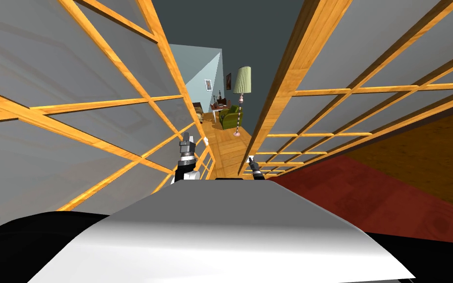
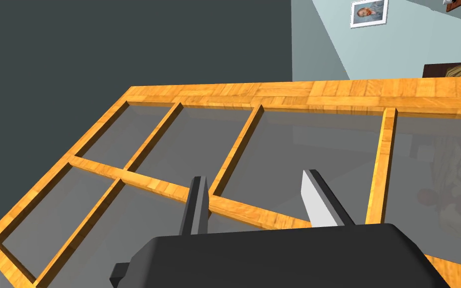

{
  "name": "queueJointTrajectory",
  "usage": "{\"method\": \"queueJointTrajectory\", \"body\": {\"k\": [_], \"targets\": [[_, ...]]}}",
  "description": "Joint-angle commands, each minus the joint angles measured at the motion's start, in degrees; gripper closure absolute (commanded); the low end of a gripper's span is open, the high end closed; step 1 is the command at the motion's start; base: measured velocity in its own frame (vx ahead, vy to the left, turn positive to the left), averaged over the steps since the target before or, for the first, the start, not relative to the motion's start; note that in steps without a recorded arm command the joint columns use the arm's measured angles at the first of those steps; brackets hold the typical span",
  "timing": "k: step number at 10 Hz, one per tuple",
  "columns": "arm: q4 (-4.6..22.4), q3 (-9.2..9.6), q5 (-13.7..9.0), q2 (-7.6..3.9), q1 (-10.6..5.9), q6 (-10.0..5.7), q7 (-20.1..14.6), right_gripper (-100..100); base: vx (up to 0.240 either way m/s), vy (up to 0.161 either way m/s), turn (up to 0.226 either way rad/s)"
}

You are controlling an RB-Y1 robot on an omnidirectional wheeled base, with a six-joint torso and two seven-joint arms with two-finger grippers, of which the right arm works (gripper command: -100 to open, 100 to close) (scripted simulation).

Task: Push the door open

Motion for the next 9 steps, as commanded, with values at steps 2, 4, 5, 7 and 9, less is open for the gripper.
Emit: {"method": "queueJointTrajectory", "body": {"k": [2, 4, 5, 7, 9], "targets": [[1.0, -0.18, -2.1, -0.8, -1.15, -0.44, -4.0, 100, 0.047, 0.002, -0.033], [1.3, 0.3, -3.2, -0.84, -1.44, -0.41, -6.4, 100, 0.033, -0.001, -0.014], [1.5, 0.78, -4.2, -0.88, -1.73, -0.38, -8.0, 100, 0.056, -0.01, -0.049], [1.8, 1.32, -5.3, -0.89, -2.05, -0.35, -10.8, 100, 0.051, -0.006, -0.04], [2.1, 1.85, -6.5, -0.9, -2.37, -0.31, -13.5, 100, 0.056, -0.012, -0.063]]}}
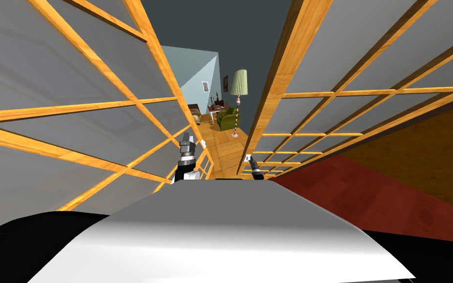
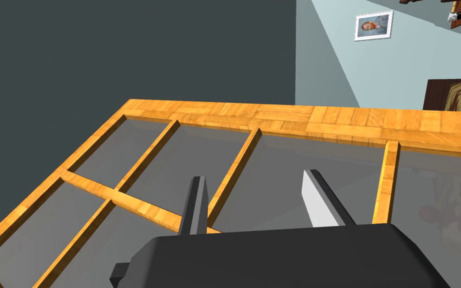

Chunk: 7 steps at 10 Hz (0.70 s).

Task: Push the door open

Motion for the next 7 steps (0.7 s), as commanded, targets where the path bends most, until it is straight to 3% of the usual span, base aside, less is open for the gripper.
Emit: {"method": "queueJointTrajectory", "body": {"k": [1, 2, 3, 7], "targets": [[-0.7, -0.61, 1.9, -0.2, 2.09, -1.69, 2.6, -100, 0.041, -0.01, -0.133], [-0.7, -0.61, 1.9, -0.2, 2.09, -1.69, 2.6, -100, 0.037, 0.003, -0.063], [-1.1, -0.92, 2.8, -0.27, 3.12, -2.52, 4.0, -100, 0.03, 0.01, -0.042], [-3.2, -2.63, 8.0, -0.2, 8.95, -7.23, 10.9, -100, 0.054, 0.014, -0.117]]}}
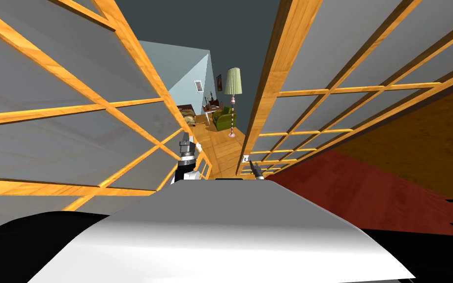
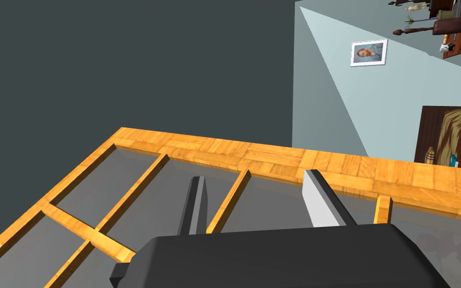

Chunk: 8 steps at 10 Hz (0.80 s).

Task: Push the door open

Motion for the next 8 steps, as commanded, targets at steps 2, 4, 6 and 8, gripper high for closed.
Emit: {"method": "queueJointTrajectory", "body": {"k": [2, 4, 6, 8], "targets": [[-0.8, -0.84, 2.4, 0.07, 2.66, -2.54, 3.9, -100, 0.043, 0.019, -0.069], [-1.4, -1.37, 4.0, 0.24, 4.44, -3.98, 6.2, -100, 0.055, 0.019, -0.101], [-2.1, -1.9, 5.7, 0.49, 6.26, -5.46, 8.5, -100, 0.039, 0.011, -0.071], [-3.4, -2.98, 8.9, 1.11, 9.93, -8.42, 12.2, -100, 0.048, 0.018, -0.136]]}}
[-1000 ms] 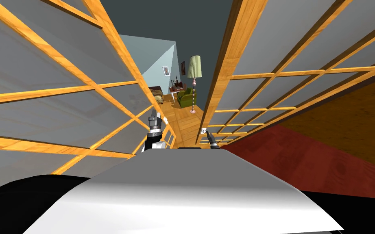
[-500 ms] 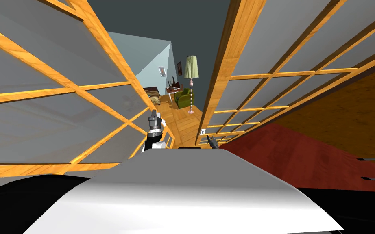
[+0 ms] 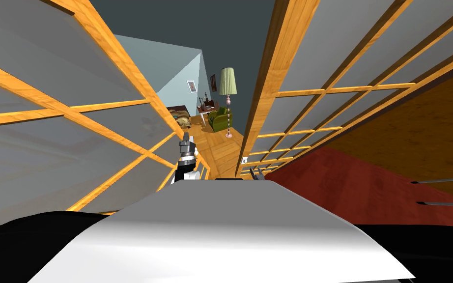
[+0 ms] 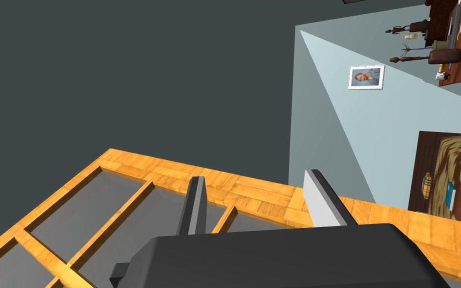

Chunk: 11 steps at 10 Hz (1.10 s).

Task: Push the door open

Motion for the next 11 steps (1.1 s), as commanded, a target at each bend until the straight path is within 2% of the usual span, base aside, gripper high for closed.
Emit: {"method": "queueJointTrajectory", "body": {"k": [1, 2, 3, 5, 6, 9, 11], "targets": [[-0.5, -0.26, 1.1, 0.4, 0.96, -0.82, 2.2, -100, 0.043, 0.023, -0.044], [-1.1, -0.79, 2.7, 0.8, 2.75, -2.27, 4.2, -100, 0.044, 0.02, -0.069], [-1.1, -0.79, 2.7, 0.8, 2.75, -2.27, 4.5, -100, 0.036, 0.017, -0.051], [-2.4, -1.8, 5.7, 1.71, 6.19, -5.04, 8.3, -100, 0.049, 0.022, -0.125], [-2.4, -1.8, 5.7, 1.71, 6.19, -5.04, 8.9, -100, 0.038, 0.025, -0.049], [-3.9, -3.08, 9.6, 3.25, 10.54, -8.56, 14.4, -100, 0.046, 0.022, -0.11], [-4.7, -3.71, 11.6, 4.21, 12.69, -10.29, 17.1, -100, 0.048, 0.031, -0.084]]}}
